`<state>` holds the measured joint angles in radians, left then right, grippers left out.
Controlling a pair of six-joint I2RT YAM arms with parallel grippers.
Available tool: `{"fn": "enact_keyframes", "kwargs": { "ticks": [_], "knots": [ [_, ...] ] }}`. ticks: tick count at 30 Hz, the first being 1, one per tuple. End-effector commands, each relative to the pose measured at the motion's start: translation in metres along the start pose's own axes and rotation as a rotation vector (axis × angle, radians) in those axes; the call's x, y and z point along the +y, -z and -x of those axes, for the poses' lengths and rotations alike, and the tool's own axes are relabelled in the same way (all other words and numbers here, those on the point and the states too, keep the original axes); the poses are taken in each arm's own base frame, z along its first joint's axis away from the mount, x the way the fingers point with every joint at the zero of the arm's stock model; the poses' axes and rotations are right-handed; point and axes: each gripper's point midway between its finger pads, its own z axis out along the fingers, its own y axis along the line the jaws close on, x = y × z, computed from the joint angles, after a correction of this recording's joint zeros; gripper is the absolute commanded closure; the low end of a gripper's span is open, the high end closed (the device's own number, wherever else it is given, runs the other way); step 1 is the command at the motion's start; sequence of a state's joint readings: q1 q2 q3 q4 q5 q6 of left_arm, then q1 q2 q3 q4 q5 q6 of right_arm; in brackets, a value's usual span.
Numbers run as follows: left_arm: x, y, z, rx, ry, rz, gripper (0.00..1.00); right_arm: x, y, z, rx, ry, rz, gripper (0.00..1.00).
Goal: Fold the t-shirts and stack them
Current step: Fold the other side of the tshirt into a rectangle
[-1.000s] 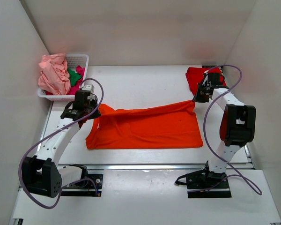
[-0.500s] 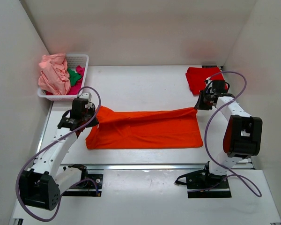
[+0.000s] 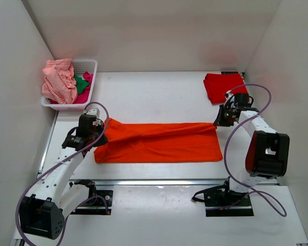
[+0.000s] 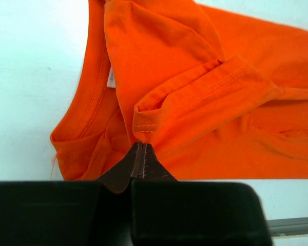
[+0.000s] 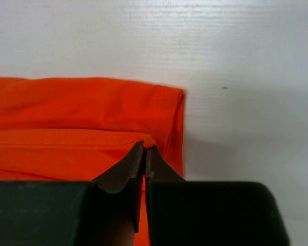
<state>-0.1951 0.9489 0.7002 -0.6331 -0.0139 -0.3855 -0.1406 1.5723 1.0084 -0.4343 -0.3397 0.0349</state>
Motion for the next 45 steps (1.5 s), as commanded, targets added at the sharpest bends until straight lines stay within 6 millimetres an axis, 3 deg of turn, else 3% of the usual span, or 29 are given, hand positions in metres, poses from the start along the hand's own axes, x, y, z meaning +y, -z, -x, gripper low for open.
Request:
{"fn": "enact_keyframes", "kwargs": {
  "ticks": [1, 8, 19, 22, 25, 28, 30, 33, 45],
  "knots": [
    [0.003, 0.004, -0.012, 0.02, 0.01, 0.0, 1.0, 0.001, 0.01, -0.001, -0.023, 0.009, 0.01, 1.0],
    [0.005, 0.003, -0.023, 0.037, 0.018, 0.002, 1.0, 0.004, 0.012, -0.029, 0.017, -0.011, 0.013, 1.0],
    [0.013, 0.007, -0.038, 0.049, 0.036, 0.022, 1.0, -0.007, 0.018, -0.051, 0.074, -0.046, -0.045, 0.99],
    [0.012, 0.009, -0.039, 0.067, 0.045, 0.031, 1.0, -0.016, 0.022, -0.054, 0.078, -0.073, -0.094, 0.88],
    [0.016, 0.013, -0.042, 0.09, 0.061, 0.055, 0.89, -0.022, 0.027, -0.052, 0.071, -0.1, -0.121, 0.59],
    [0.008, 0.02, -0.044, 0.101, 0.067, 0.02, 0.9, -0.028, 0.032, -0.044, 0.043, -0.113, -0.156, 0.49],
    [-0.006, 0.025, -0.043, 0.092, 0.078, -0.041, 1.0, -0.032, 0.034, -0.043, 0.031, -0.126, -0.167, 0.47],
    [-0.021, 0.031, -0.043, 0.075, 0.094, -0.109, 1.0, -0.03, 0.034, -0.038, 0.022, -0.119, -0.164, 0.47],
    [-0.023, 0.037, -0.059, 0.095, 0.159, -0.13, 1.0, -0.011, 0.026, -0.028, 0.019, -0.066, -0.126, 0.46]
  ]
}}
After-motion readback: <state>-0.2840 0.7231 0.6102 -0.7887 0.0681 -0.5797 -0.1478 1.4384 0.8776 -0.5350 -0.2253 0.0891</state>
